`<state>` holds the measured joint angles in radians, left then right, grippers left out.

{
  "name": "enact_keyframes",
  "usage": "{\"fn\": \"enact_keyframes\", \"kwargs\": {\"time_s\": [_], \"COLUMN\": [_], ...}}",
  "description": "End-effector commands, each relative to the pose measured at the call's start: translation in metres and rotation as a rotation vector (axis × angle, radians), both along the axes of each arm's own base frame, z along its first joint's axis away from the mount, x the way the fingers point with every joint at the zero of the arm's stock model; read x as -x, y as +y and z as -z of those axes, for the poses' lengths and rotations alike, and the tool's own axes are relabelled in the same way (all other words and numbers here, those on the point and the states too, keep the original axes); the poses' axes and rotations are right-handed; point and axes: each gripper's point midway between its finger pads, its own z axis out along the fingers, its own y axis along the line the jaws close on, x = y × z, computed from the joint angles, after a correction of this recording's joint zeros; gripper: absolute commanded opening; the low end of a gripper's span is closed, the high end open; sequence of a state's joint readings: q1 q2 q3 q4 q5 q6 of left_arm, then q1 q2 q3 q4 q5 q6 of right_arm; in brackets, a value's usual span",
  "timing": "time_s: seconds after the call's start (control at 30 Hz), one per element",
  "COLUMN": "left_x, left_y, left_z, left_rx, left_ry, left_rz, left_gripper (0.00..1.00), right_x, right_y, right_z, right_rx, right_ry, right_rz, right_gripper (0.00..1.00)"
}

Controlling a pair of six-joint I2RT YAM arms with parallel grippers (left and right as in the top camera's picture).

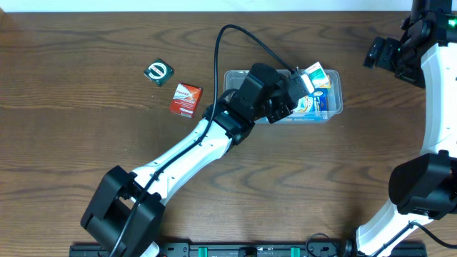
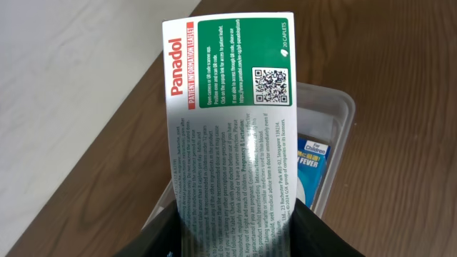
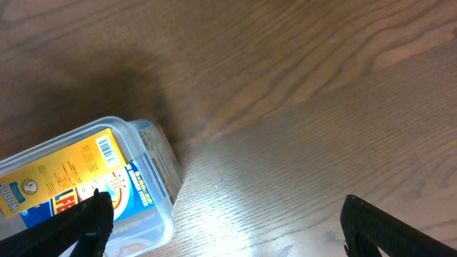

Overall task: Pack container
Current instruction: 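Lower the Panadol box upright into the container's right end and release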

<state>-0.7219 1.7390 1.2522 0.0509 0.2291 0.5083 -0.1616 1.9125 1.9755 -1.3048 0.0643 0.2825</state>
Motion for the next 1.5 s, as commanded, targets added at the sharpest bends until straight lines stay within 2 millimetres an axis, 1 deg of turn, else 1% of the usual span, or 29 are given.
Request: {"fn": "enact_keyframes", "kwargs": {"time_s": [0.0,0.17,0.3,0.67,0.9,1.2,1.47], "left_x": [0.004,0.011,0.012,0.006,0.001,-0.006,-0.004], "left_y": [-0.011,-0.024,-0.030,-0.035,-0.040,-0.034,-0.033], "left_z": [0.002,0.016,0.027,0.060,0.053,0.054,0.058], "left_rx": [-0.034,-0.074,-0.088,-0.136,-0.109,-0.135,-0.190], "left_ry": [-0.042,-0.069,-0.069,-0.071,-0.106,-0.124,-0.166], "left_rz": [0.051,0.105,0.119,0.144,0.137,0.100,0.143], "left_gripper": [0.42,0.42,0.42,0.42,0.42,0.42,0.42], "right_x": [0.002,0.002,0.002,0.002,0.002,0.002,0.002], "right_y": [-0.002,-0.002,-0.002,-0.002,-0.002,-0.002,-0.002], "right_z": [-0.013,-0.013,-0.013,-0.013,-0.013,-0.013,-0.013], "right_rx": [0.010,0.010,0.010,0.010,0.010,0.010,0.010], "right_ry": [-0.034,-0.033,-0.033,-0.033,-0.034,-0.033,-0.033], "right_rz": [0.021,0.021,0.021,0.021,0.021,0.021,0.021], "right_gripper": [0.99,0.99,0.99,0.99,0.99,0.99,0.99]}}
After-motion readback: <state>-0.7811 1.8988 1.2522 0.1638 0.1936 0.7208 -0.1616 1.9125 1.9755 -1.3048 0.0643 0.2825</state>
